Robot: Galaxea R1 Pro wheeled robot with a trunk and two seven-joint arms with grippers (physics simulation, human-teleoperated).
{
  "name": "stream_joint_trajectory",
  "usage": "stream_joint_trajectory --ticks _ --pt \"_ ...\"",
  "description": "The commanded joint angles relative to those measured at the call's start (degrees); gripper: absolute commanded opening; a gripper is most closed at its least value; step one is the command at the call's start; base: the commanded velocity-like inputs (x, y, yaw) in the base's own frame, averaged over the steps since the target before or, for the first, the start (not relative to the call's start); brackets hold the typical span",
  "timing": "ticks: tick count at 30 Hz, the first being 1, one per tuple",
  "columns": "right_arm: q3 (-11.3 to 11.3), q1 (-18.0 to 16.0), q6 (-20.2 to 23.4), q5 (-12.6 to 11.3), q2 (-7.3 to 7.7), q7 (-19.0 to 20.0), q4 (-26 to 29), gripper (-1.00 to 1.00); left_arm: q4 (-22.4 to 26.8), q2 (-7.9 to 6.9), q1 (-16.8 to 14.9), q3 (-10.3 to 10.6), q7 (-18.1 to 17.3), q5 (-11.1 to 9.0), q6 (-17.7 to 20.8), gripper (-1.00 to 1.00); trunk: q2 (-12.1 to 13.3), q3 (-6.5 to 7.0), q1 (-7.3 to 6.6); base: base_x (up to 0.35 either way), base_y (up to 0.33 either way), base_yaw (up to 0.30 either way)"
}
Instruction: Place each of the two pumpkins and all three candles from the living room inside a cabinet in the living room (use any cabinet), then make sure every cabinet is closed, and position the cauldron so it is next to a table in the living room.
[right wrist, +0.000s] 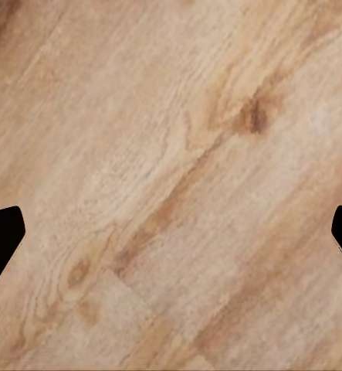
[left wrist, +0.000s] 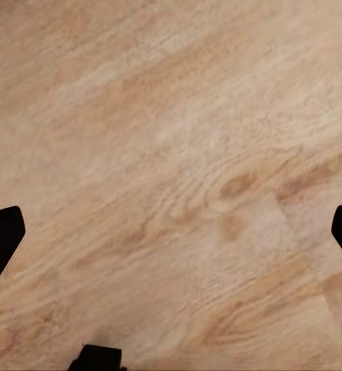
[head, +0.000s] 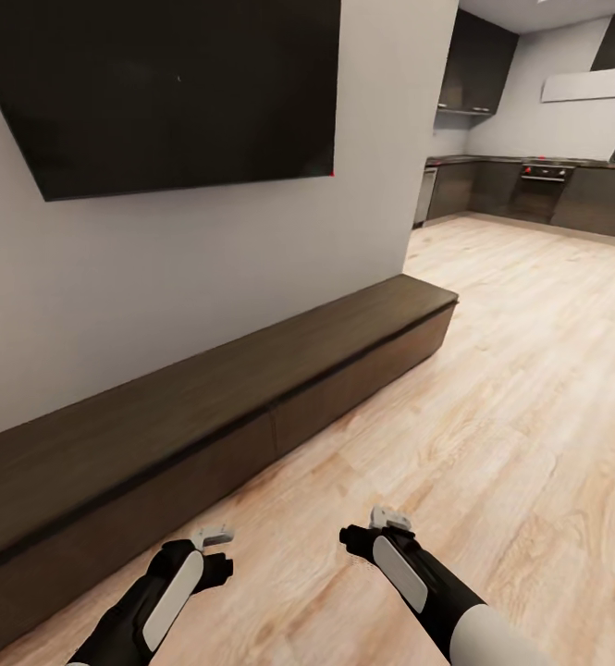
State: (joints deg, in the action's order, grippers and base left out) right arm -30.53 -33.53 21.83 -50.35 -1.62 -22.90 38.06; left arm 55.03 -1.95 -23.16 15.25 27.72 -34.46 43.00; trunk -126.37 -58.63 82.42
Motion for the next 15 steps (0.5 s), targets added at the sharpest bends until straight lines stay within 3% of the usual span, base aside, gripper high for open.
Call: stream_joint_trajectory --ticks 1,7,15 --pt "-0.23 -0.05 0.07 -0.45 0.03 -0.48 0.09 1.0 0.08 -0.07 -0.04 0.22 0.58 -0.6 0.06 1.0 -0.02 -0.06 0.02 0.316 0.0 -0.105" --pt "-0.23 -0.05 0.07 -0.46 0.03 -0.41 0.09 1.0 0.08 -0.07 -0.02 0.28 0.58 -0.58 0.06 1.0 -0.02 -0.06 0.02 0.315 -0.015 -0.229" --pt "-0.23 -0.05 0.06 -0.53 0.03 -0.39 0.09 1.0 0.08 -0.07 0.0 0.31 0.5 -0.58 0.06 1.0 -0.02 -0.06 0.02 0.229 -0.167 -0.277"
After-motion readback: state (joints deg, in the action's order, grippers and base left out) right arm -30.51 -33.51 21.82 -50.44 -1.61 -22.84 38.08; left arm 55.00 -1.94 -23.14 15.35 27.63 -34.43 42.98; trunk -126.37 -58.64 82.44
